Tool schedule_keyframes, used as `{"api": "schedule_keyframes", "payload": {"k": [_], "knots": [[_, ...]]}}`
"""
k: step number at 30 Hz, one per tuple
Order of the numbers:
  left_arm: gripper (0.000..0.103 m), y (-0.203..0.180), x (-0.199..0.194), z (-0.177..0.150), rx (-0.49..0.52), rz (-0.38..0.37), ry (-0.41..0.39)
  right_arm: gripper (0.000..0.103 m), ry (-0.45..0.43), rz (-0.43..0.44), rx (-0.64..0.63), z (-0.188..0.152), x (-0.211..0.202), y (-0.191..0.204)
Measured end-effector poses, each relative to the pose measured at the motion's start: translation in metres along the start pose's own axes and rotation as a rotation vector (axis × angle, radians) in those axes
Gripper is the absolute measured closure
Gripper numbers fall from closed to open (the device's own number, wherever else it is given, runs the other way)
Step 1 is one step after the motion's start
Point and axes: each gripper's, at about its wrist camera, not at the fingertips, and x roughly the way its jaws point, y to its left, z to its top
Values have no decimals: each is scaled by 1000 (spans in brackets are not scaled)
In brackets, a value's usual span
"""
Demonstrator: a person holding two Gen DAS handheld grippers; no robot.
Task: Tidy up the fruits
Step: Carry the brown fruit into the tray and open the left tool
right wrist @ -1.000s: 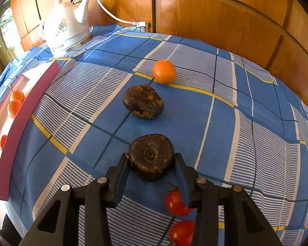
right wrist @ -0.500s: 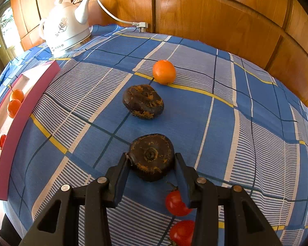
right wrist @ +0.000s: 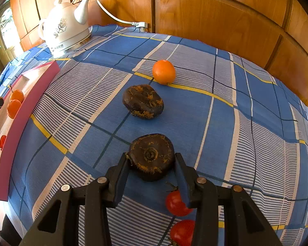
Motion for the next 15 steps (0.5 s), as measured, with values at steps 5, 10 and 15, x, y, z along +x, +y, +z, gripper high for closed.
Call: {"api": "schedule_keyframes", "payload": {"k": [5,10,15], "knots": [[60,-3,-3,1,10,52,-33,59,0,-1,2,1,0,0],[57,-5,-21,-15,-9,105,-83,59,-3,-4,5,0,1,0],[57,-19,-41,-36,2,119,-105,59,-4,-2,7,0,0,0]]}}
